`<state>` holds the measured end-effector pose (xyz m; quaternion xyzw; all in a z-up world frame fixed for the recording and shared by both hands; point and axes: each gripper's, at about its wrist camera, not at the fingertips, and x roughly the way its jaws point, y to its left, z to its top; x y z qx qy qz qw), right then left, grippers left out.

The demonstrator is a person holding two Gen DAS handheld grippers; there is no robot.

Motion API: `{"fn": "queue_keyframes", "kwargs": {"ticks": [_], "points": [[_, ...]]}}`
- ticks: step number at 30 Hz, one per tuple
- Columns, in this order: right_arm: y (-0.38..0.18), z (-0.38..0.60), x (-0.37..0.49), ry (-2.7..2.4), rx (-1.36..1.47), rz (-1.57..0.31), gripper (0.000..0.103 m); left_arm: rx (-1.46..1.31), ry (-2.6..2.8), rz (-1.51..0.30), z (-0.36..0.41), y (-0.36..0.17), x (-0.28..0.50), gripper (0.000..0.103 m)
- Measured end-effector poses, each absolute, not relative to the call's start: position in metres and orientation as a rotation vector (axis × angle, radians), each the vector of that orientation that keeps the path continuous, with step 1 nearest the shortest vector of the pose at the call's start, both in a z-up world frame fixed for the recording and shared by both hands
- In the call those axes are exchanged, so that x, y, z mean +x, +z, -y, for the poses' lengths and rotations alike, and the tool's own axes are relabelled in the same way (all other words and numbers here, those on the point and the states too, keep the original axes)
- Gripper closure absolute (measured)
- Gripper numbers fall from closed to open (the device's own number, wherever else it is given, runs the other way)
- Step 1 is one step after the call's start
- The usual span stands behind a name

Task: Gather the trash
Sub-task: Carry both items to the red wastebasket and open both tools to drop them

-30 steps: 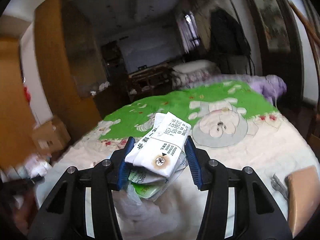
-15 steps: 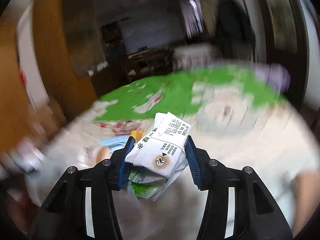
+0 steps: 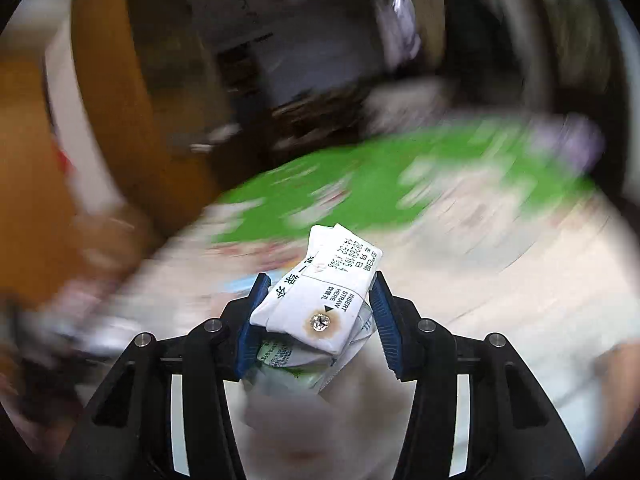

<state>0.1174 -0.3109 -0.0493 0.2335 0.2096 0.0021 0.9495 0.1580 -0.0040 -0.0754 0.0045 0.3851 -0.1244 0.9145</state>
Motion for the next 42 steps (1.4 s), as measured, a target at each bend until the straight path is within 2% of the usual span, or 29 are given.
{"fn": "queue_keyframes", "kwargs": {"ticks": [2,4,10,18,29,33,38,39,40,41,42], "points": [[-0.05,0.309,0.115,-0.058,0.417,-0.406,0.053,0.002,-0.263,-0.797,0.003,-0.077,0.158,0.094],[-0.058,0.319,0.117,0.068,0.561,-0.44,0.053,0.005,-0.272,-0.794,0.003,-0.077,0.157,0.094],[-0.065,0.332,0.128,0.151,0.673,-0.454,0.053,0.021,-0.288,-0.789,0.009,-0.078,0.154,0.094],[-0.041,0.29,0.118,0.191,0.528,-0.419,0.052,-0.004,-0.266,-0.766,-0.008,-0.065,0.147,0.094],[-0.027,0.205,0.098,0.379,0.447,-0.466,0.052,-0.024,-0.123,-0.742,-0.098,-0.041,0.089,0.094],[-0.028,0.166,0.096,0.455,0.405,-0.508,0.052,-0.064,-0.034,-0.801,-0.15,-0.054,0.063,0.094],[-0.036,0.114,0.103,0.535,0.343,-0.585,0.052,-0.123,0.045,-0.941,-0.202,-0.098,0.048,0.093],[-0.038,0.103,0.105,0.545,0.324,-0.601,0.052,-0.133,0.047,-0.974,-0.209,-0.11,0.048,0.091],[-0.039,0.097,0.106,0.549,0.311,-0.61,0.052,-0.139,0.047,-1.003,-0.213,-0.12,0.049,0.081],[-0.041,0.088,0.107,0.554,0.294,-0.623,0.052,-0.144,0.051,-1.024,-0.217,-0.128,0.05,0.053],[-0.042,0.082,0.107,0.558,0.281,-0.633,0.052,-0.153,0.067,-1.052,-0.222,-0.137,0.052,0.039]]}}
